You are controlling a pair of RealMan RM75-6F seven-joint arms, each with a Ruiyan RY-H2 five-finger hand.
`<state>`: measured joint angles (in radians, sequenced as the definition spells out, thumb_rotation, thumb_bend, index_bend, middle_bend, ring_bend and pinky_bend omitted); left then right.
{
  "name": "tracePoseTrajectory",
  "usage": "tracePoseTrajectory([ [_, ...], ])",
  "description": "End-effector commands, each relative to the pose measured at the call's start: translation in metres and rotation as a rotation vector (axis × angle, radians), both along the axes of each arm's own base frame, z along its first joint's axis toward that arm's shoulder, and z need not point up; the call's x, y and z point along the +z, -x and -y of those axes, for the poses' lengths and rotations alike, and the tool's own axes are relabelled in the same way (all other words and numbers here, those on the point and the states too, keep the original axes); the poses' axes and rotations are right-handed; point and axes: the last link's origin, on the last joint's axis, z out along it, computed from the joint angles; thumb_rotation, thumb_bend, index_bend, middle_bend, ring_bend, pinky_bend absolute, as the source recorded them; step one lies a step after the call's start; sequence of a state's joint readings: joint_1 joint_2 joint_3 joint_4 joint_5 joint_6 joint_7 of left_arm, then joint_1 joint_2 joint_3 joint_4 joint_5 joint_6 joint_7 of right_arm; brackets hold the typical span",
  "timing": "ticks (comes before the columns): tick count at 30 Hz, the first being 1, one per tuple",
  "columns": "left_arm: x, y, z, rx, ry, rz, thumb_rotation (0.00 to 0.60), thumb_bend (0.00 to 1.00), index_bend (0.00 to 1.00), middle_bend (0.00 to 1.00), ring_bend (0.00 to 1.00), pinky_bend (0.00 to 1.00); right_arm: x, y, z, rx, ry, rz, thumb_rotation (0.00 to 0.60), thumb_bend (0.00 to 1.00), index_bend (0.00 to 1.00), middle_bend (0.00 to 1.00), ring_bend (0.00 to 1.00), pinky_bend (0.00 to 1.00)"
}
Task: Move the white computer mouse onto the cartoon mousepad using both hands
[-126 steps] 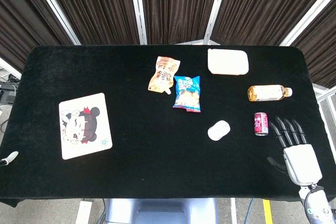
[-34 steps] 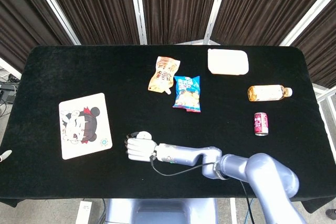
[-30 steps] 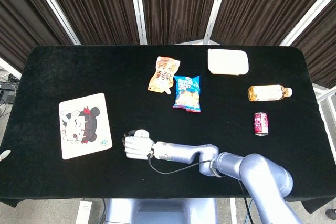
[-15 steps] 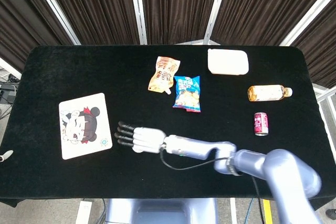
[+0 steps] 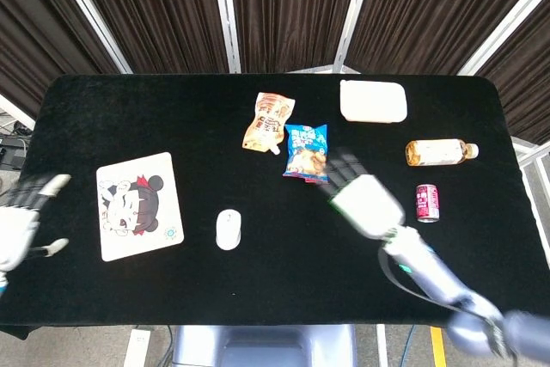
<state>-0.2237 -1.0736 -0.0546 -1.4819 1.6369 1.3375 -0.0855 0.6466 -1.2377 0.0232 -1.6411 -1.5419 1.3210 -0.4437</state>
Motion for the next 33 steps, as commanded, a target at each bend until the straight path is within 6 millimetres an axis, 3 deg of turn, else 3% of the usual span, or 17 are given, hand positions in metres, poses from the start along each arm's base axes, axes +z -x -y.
tracePoseTrajectory([
  [1,-0.047,-0.052,-0.038,-0.346,0.194,-0.204,0.600,0.06,0.00,0.00,0.00,0.00,0.041,0.053,-0.033,-0.217,0.064,0.080,0.600,0.00,0.00,0.00,0.00,0.00],
  [3,-0.069,-0.071,-0.055,-0.465,0.242,-0.240,0.600,0.07,0.02,0.00,0.00,0.00,0.048,0.069,-0.047,-0.299,0.057,0.112,0.600,0.00,0.00,0.00,0.00,0.00],
  [11,-0.120,-0.112,-0.086,-0.706,0.324,-0.376,0.600,0.10,0.09,0.00,0.00,0.00,0.052,0.102,-0.071,-0.407,0.099,0.167,0.600,0.00,0.00,0.00,0.00,0.00],
  [18,-0.166,-0.135,-0.098,-0.803,0.412,-0.561,0.600,0.10,0.11,0.00,0.00,0.00,0.046,0.110,-0.081,-0.453,0.138,0.215,0.600,0.00,0.00,0.00,0.00,0.00],
  [33,-0.213,-0.159,-0.112,-0.887,0.452,-0.610,0.600,0.12,0.13,0.00,0.00,0.02,0.061,0.122,-0.077,-0.466,0.189,0.250,0.600,0.00,0.00,0.00,0.00,0.00],
])
